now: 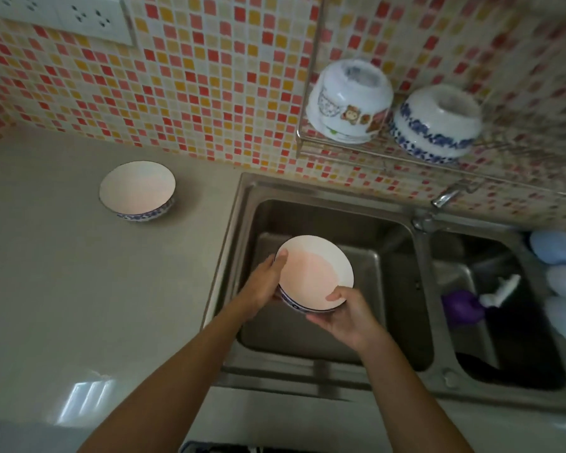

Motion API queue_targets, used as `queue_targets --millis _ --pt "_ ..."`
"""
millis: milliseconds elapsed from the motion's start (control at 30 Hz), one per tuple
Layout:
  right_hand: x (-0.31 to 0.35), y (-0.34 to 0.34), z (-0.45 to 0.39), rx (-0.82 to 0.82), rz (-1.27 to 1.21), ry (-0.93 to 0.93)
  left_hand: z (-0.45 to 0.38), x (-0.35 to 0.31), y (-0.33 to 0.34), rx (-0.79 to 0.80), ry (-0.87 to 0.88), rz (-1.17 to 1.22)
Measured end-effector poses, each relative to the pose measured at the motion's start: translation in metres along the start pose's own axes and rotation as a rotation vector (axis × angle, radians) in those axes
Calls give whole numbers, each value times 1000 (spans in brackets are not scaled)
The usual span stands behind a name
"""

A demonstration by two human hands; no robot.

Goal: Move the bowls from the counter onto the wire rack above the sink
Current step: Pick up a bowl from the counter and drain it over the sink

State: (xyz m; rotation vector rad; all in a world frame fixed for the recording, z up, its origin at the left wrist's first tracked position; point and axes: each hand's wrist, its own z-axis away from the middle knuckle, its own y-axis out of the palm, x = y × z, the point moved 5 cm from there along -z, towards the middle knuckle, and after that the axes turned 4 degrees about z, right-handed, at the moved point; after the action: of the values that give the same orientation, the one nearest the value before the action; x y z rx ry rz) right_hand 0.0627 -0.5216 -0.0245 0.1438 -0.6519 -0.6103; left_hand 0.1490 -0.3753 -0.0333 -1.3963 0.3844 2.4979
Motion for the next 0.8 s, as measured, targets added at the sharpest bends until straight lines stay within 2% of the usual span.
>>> queue_targets --millis 100,200,333,400,467,667,800 --pt "-1 -32 8 -20 -32 -4 2 13 26 -57 30 -41" --pt "0 -60 14 -54 -46 -10 9 27 38 -180 178 -192" --pt "-1 -101 17 -89 -83 -13 22 63 48 -255 289 -608" --pt "-2 -121 14 -114 -51 -25 25 85 50 -271 256 -892" --pt "-2 -139 12 -149 23 -46 31 104 53 -287 205 -1047" --pt "4 -169 9 -259 258 -175 45 125 72 -349 197 -1274" --pt "8 -180 4 -325 419 -265 44 124 71 -383 187 -1282"
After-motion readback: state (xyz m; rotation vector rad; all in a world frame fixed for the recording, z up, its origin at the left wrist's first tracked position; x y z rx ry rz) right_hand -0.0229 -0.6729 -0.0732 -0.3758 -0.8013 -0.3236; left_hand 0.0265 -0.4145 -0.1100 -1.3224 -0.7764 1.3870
